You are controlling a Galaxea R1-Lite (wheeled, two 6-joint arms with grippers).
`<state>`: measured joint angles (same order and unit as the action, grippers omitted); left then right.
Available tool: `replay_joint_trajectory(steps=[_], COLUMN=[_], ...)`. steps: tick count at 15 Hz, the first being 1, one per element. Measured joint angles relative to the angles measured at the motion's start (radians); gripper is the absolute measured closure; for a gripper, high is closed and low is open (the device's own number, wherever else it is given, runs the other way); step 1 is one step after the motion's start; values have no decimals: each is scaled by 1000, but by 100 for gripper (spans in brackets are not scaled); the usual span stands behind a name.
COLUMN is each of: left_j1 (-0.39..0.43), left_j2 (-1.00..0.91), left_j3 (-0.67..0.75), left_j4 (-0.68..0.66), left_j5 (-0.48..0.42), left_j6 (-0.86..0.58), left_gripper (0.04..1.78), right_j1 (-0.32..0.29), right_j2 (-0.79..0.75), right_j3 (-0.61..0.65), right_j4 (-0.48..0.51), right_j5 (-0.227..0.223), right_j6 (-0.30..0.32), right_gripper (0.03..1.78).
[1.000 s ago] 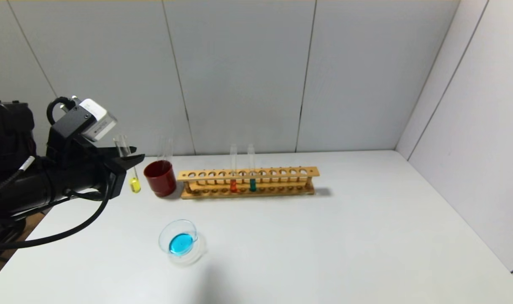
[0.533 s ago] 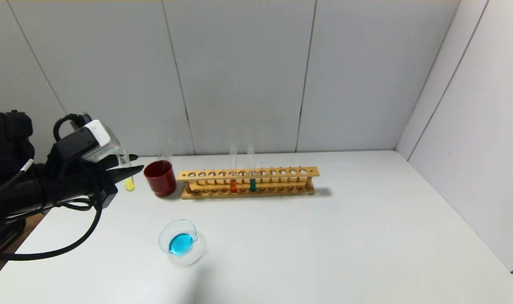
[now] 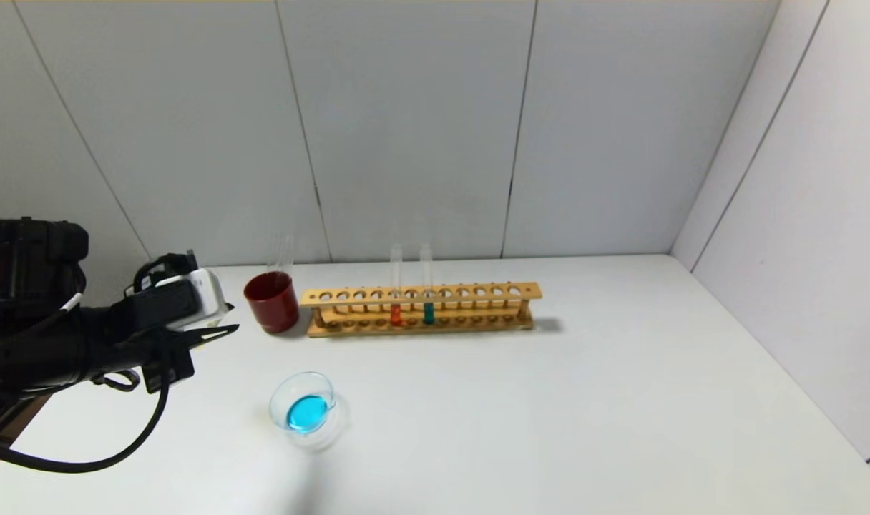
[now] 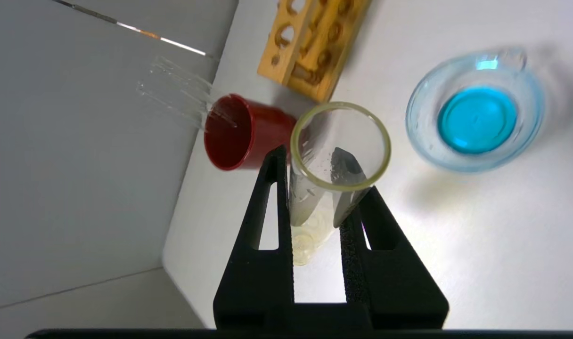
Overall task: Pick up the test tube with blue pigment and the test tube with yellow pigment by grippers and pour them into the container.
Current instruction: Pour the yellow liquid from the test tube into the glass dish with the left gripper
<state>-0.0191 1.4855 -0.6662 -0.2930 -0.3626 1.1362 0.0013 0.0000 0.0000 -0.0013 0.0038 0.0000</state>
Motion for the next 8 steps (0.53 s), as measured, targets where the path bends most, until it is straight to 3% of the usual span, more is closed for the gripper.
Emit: replay_joint_trajectory(steps=[2,8], left_j1=[1,-2], left_j2=[10,27], left_j3=[0,-16], left_j4=[3,7], left_j5=[17,38], left_j6=[106,225], left_gripper=[149,149], right_j1=[0,0], right_j2=[0,0], right_j3=[0,0], right_j4=[0,0], right_j5=[0,0], right_j6=[0,0], right_gripper=[6,6])
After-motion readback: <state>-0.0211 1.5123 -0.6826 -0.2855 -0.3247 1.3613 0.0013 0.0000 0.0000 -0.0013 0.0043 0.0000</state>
